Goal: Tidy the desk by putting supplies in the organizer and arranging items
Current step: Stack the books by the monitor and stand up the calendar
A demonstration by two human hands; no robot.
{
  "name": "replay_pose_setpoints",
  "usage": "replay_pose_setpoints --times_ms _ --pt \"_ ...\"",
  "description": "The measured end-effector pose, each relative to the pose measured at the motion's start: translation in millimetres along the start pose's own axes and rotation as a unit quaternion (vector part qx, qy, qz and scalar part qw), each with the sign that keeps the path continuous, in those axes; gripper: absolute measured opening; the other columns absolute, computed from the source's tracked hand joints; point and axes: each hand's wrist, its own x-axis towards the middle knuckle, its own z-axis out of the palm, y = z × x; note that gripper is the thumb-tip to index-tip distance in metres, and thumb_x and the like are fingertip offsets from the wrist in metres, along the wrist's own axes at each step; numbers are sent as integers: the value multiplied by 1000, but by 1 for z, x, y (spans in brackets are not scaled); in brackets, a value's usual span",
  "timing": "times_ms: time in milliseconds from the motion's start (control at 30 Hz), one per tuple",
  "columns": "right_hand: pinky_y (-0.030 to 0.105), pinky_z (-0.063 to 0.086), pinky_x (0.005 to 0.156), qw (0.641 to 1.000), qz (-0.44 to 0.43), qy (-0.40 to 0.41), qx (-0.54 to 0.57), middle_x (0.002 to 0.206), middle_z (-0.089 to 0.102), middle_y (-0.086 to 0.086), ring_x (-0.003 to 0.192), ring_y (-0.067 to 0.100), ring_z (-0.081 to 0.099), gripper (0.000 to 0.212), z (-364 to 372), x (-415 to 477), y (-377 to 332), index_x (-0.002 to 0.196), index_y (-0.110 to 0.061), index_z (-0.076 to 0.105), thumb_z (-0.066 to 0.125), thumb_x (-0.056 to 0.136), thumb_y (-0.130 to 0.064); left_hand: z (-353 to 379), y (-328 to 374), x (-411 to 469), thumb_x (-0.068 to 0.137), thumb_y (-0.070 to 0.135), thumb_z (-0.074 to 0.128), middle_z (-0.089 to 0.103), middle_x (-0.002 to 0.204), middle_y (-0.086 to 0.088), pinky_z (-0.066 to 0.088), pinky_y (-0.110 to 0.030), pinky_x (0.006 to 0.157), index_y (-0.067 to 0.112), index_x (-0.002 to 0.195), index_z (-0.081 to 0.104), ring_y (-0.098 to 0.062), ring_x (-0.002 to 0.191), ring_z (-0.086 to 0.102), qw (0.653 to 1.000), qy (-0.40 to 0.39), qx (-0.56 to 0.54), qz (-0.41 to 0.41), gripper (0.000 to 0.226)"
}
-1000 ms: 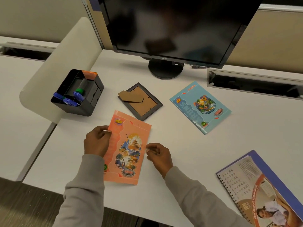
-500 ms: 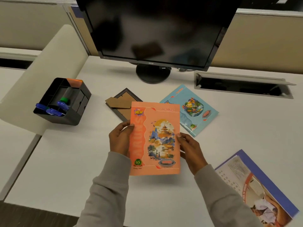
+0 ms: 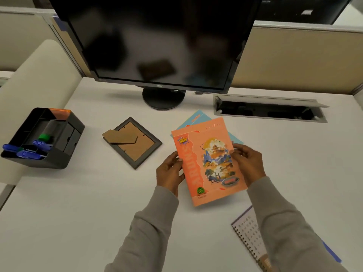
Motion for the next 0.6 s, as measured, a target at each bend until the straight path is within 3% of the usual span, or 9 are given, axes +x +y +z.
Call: replay_pose_setpoints --times_ms 67,167,300,367,467,600 --pt "39 60 83 999 -19 2 -41 98 74 7 91 23 71 21 1 20 -15 100 -23 77 68 88 -8 12 -3 9 94 4 60 70 101 -12 60 -36 76 22 119 70 -22 94 71 1000 -4 5 0 32" --pt "45 59 87 990 -54 -3 -132 100 75 2 94 22 71 22 5 48 -35 105 -25 77 66 89 -15 28 -4 24 94 1 57 64 98 -12 60 -36 78 25 124 65 -26 102 70 1000 3 15 -7 40" --pt "38 53 96 960 -102 -46 -257 119 70 8 109 28 66 32 18 76 -57 124 -19 69 60 94 -15 45 -2 41 92 -1 56 63 96 -10 60 -34 75 26 124 64 -22 91 68 1000 14 20 -3 43" --pt "36 48 98 942 -115 -73 -306 128 66 9 116 31 62 38 27 86 -60 133 -17 63 57 96 -14 50 -3 49 89 2 59 65 94 -7 60 -39 81 30 111 67 -25 89 69 999 30 38 -4 37" --pt "39 44 103 922 -112 -95 -357 136 59 14 126 35 54 43 40 100 -57 141 -15 55 54 98 -13 55 -7 62 74 17 65 68 87 -2 57 -50 89 30 74 64 -35 93 69 996 68 64 -13 13" --pt "49 44 105 901 -91 -110 -410 132 54 18 127 41 49 44 53 116 -46 140 -17 53 53 96 -14 57 -23 83 64 33 65 74 89 2 56 -47 91 37 73 72 -29 92 70 989 85 118 -21 12"
